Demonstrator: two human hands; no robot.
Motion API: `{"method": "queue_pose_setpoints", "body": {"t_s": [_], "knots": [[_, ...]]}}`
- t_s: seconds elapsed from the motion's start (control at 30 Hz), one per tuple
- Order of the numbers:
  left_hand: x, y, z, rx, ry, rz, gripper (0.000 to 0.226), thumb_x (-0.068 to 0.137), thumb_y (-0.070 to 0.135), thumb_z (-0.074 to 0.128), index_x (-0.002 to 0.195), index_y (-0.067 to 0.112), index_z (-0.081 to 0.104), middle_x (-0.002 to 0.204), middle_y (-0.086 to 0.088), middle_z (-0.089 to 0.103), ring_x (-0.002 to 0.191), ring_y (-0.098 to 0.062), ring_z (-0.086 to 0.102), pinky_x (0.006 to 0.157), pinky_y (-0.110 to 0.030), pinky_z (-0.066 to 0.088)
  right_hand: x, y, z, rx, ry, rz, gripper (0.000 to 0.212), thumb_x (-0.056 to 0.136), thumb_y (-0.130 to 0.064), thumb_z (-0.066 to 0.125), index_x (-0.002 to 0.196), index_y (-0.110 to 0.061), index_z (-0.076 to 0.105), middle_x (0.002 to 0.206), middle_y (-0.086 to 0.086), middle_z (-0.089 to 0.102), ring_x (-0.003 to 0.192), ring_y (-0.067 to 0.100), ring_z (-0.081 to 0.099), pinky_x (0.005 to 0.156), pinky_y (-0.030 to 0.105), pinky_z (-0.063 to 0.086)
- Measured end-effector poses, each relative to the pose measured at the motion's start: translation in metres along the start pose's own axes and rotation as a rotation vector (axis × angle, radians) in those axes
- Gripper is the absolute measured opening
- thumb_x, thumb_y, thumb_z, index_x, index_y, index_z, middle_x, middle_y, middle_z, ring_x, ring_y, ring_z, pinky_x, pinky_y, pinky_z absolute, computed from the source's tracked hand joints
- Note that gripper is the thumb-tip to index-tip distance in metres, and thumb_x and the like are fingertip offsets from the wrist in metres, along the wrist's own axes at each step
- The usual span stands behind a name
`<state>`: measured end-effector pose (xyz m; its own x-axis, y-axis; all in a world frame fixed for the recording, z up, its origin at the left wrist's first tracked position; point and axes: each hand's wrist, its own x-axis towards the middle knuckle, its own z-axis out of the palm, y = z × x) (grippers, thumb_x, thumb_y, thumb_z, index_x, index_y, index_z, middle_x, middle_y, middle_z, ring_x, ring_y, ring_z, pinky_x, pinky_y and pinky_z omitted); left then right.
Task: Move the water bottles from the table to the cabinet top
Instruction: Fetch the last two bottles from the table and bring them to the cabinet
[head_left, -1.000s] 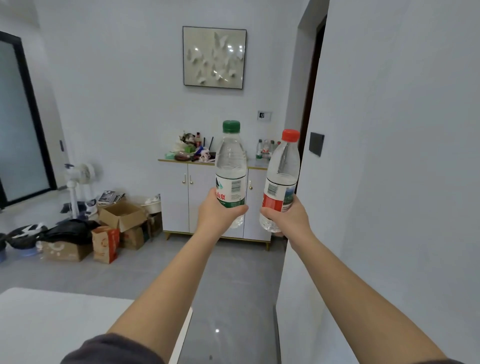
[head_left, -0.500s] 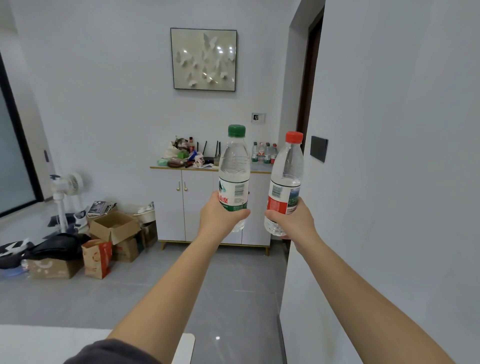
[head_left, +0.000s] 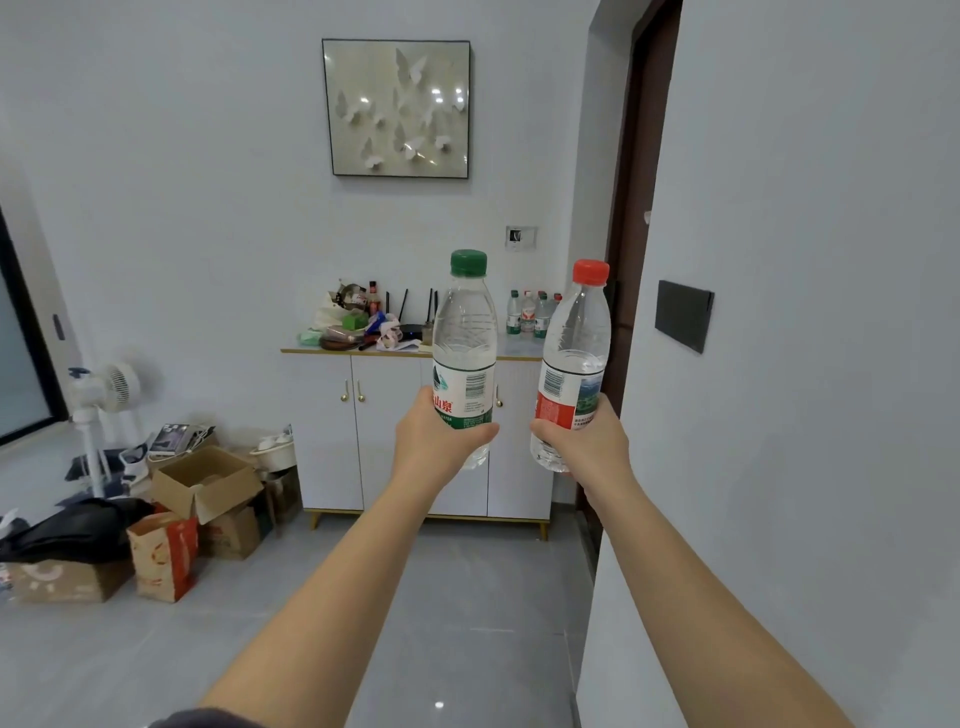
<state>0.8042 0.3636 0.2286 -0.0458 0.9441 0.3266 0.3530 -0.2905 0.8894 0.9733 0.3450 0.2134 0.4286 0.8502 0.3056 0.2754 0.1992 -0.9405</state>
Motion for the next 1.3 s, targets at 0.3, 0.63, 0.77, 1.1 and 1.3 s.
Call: {"method": "queue_pose_setpoints", "body": {"t_s": [0.3, 0.63, 0.77, 1.1, 1.3], "knots": [[0.114, -0.02, 0.055, -0.075, 0.035, -0.038, 0.053, 0.069, 0.029, 0.083, 0.109, 0.024, 0.048, 0.098, 0.009, 0.059, 0.088, -0.011, 0.056, 0.072, -0.027, 0.054, 0.12, 0.022, 0.037, -0.029, 0.04, -0.028, 0.057, 0.072, -0.018, 0.081, 0.12, -0.025, 0.05, 0.104, -0.008, 0.06, 0.095, 0.013, 0.06, 0.083, 0.028, 0.047], [0.234, -0.056, 0.091, -0.105, -0.007, -0.02, 0.057, 0.07, 0.026, 0.084, 0.114, 0.025, 0.048, 0.101, 0.009, 0.057, 0.093, -0.013, 0.054, 0.082, -0.036, 0.056, 0.223, 0.058, 0.08, -0.072, 0.044, -0.021, 0.061, 0.076, -0.021, 0.082, 0.124, -0.027, 0.044, 0.106, -0.01, 0.054, 0.097, 0.01, 0.054, 0.085, 0.028, 0.045], [0.3, -0.082, 0.107, -0.123, -0.041, 0.001, 0.062, 0.07, 0.025, 0.084, 0.122, 0.02, 0.051, 0.106, 0.008, 0.06, 0.094, -0.012, 0.055, 0.075, -0.025, 0.048, 0.278, 0.077, 0.11, -0.085, 0.076, -0.019, 0.058, 0.074, -0.019, 0.082, 0.113, -0.033, 0.041, 0.097, -0.015, 0.054, 0.093, 0.009, 0.055, 0.083, 0.028, 0.045], [0.463, -0.12, 0.151, -0.14, -0.107, 0.015, 0.063, 0.068, 0.025, 0.084, 0.123, 0.022, 0.052, 0.107, 0.009, 0.062, 0.096, -0.012, 0.057, 0.082, -0.033, 0.054, 0.422, 0.115, 0.166, -0.145, 0.164, 0.03, 0.053, 0.071, -0.022, 0.083, 0.107, -0.033, 0.047, 0.096, -0.011, 0.061, 0.091, 0.012, 0.062, 0.083, 0.031, 0.052], [0.535, -0.146, 0.192, -0.116, -0.132, -0.003, 0.062, 0.069, 0.027, 0.084, 0.122, 0.023, 0.051, 0.105, 0.01, 0.059, 0.095, -0.012, 0.056, 0.08, -0.032, 0.054, 0.497, 0.153, 0.181, -0.153, 0.178, 0.059, 0.056, 0.071, -0.021, 0.084, 0.114, -0.03, 0.048, 0.105, -0.006, 0.064, 0.095, 0.015, 0.063, 0.082, 0.031, 0.053]]}}
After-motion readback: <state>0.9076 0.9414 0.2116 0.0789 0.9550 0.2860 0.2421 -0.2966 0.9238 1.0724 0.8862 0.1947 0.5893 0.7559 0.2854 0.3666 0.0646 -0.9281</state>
